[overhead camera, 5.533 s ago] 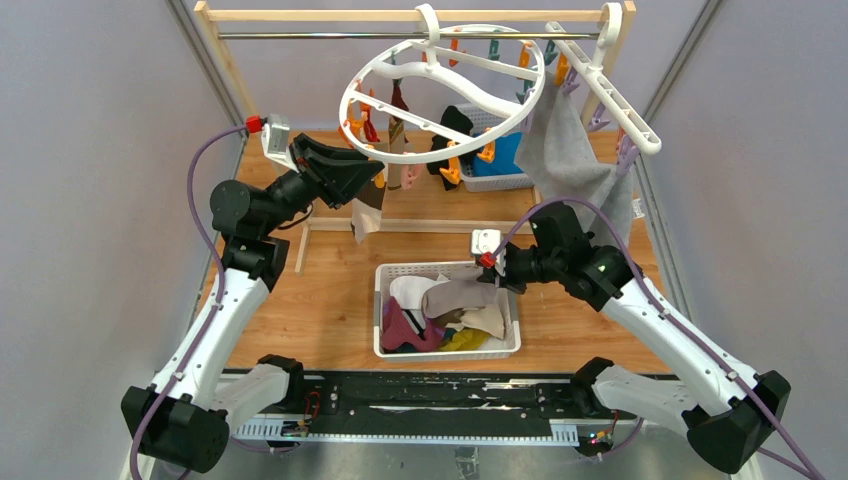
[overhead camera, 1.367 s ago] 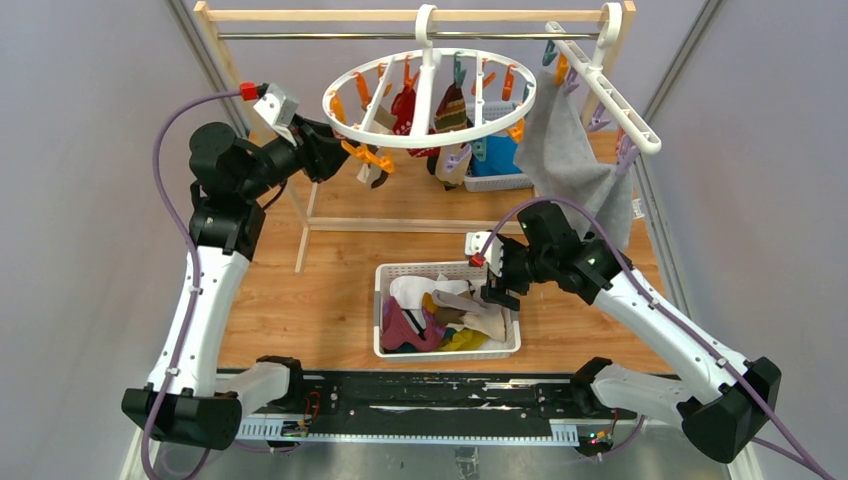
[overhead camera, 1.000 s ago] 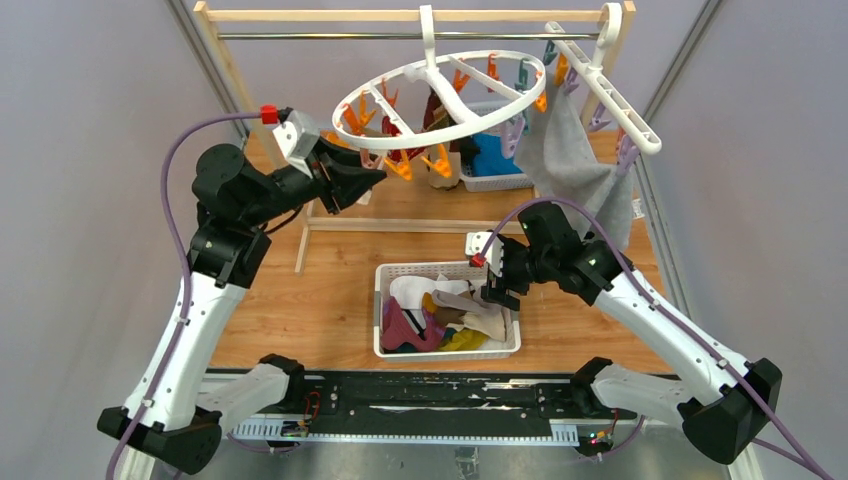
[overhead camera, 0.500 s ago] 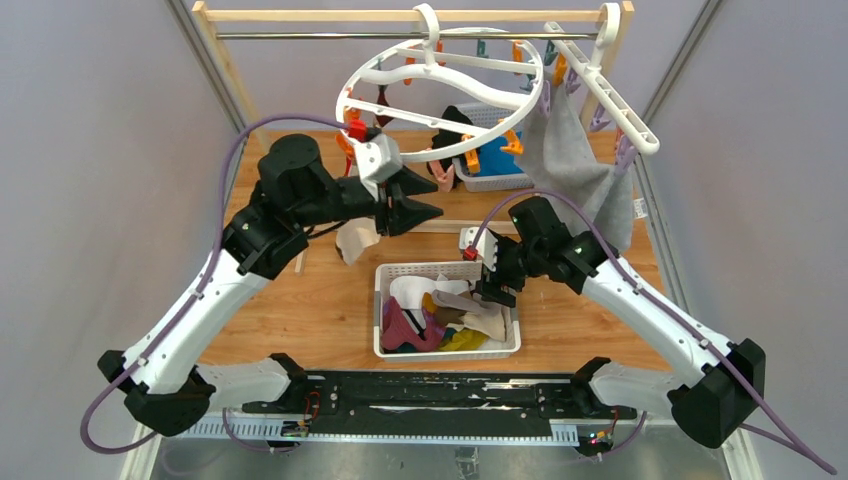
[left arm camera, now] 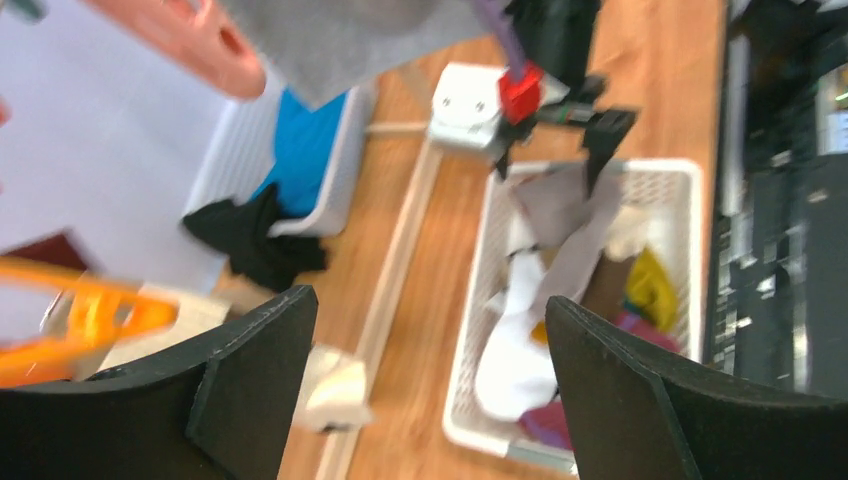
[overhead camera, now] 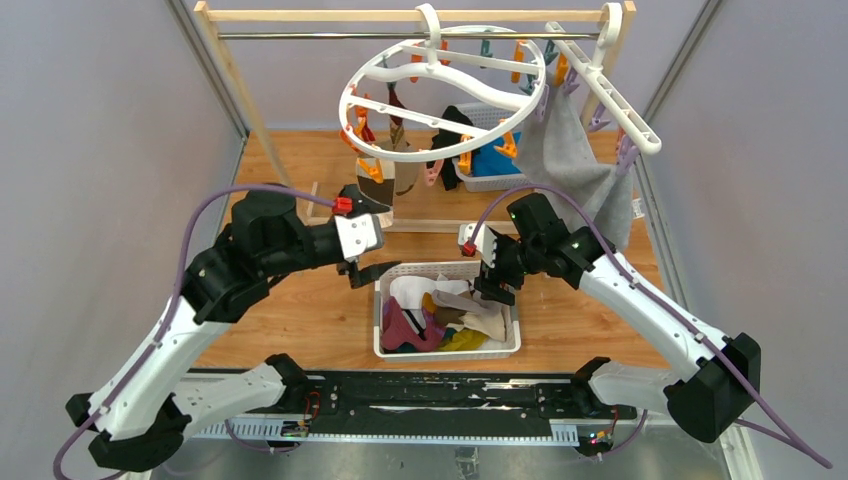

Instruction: Remove the socks clipped to the hanger

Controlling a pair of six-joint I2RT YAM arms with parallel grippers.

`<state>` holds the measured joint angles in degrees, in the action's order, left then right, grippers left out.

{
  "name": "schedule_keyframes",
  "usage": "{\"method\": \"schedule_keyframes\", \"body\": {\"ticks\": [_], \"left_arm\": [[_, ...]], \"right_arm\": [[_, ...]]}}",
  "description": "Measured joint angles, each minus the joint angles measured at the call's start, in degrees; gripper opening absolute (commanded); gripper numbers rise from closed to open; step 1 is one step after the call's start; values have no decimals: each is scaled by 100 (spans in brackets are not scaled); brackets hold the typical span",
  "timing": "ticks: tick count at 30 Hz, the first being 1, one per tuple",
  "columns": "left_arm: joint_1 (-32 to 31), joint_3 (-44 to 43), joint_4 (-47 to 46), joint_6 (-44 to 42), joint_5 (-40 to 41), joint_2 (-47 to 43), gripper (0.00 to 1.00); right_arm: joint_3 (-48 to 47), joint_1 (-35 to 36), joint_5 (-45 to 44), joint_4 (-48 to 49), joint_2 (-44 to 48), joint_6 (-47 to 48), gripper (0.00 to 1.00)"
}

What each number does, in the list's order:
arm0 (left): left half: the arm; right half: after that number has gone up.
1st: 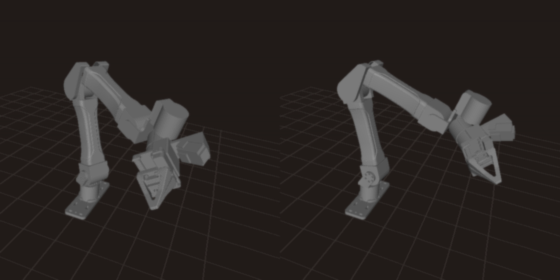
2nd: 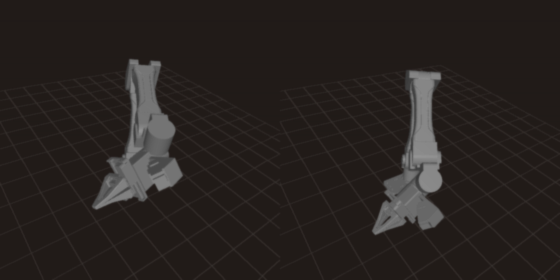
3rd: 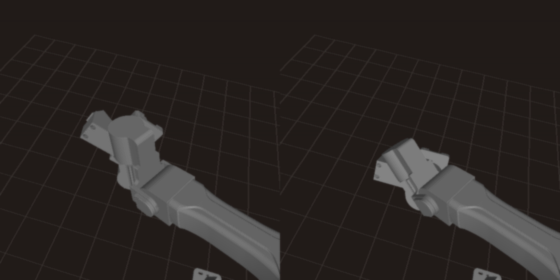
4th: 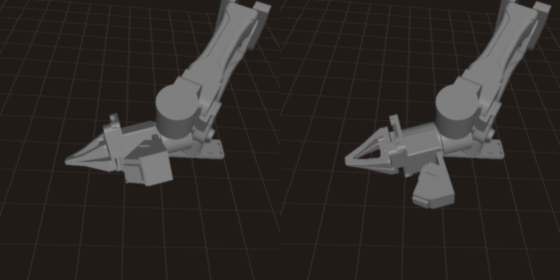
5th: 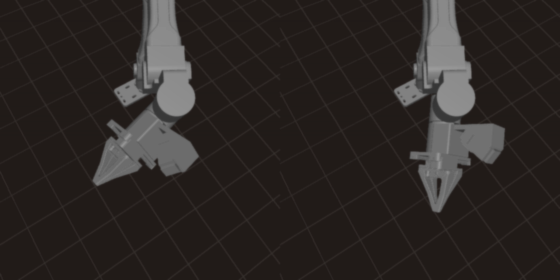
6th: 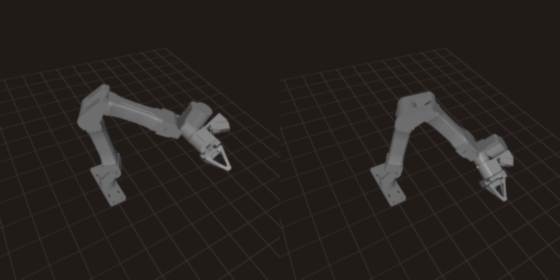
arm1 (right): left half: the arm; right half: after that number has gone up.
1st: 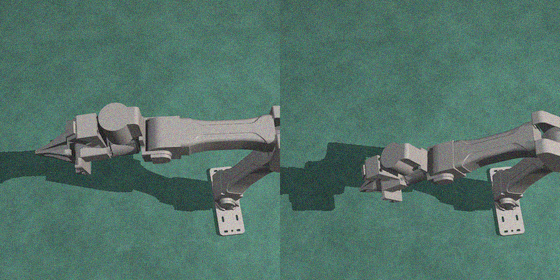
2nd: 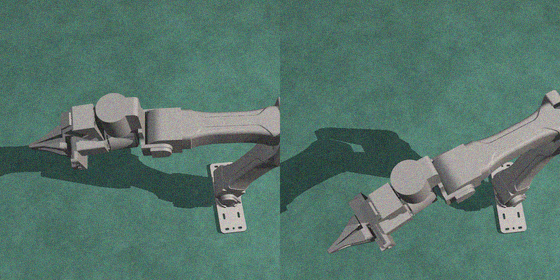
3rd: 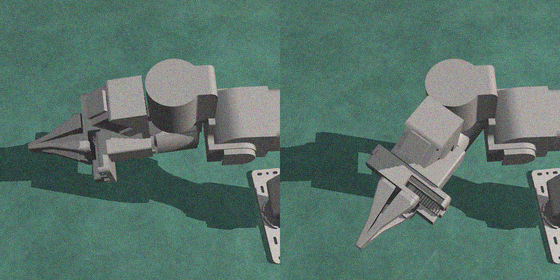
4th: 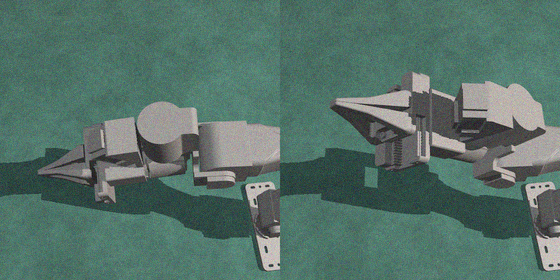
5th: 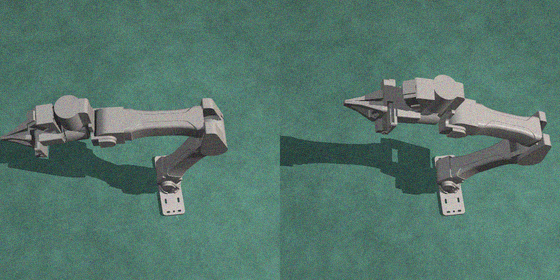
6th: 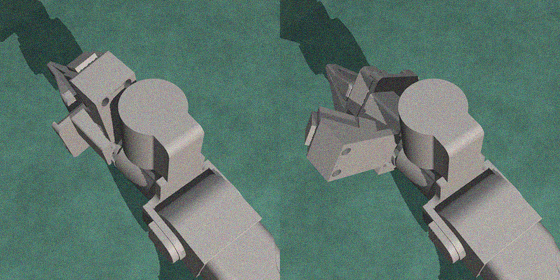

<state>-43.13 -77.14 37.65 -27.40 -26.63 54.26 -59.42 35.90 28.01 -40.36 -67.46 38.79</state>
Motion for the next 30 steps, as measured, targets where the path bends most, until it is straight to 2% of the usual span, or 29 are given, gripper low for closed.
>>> {"method": "schedule_keyframes", "body": {"ticks": [3,8,12,16,19,26,30], "left_arm": [[197,273,203,-323,807,-361,89],[984,885,-46,-326,1974,-636,90],[1624,1207,-439,-103,2299,-470,88],[3067,1207,-1180,522,1421,0,88],[3781,1204,-1692,1019,555,299,90],[3936,1040,-2911,2079,-1204,813,90],[3936,643,-3491,2625,-1497,1213,85]], "right_arm": [[0,0,13,-4,0,0,76],[0,-4,61,-2,9,0,76],[0,-4,129,-2,59,0,77],[2,-4,184,0,208,0,77],[48,-4,205,24,402,0,77],[275,-4,221,74,678,0,77],[284,-4,234,109,667,0,77]]}}
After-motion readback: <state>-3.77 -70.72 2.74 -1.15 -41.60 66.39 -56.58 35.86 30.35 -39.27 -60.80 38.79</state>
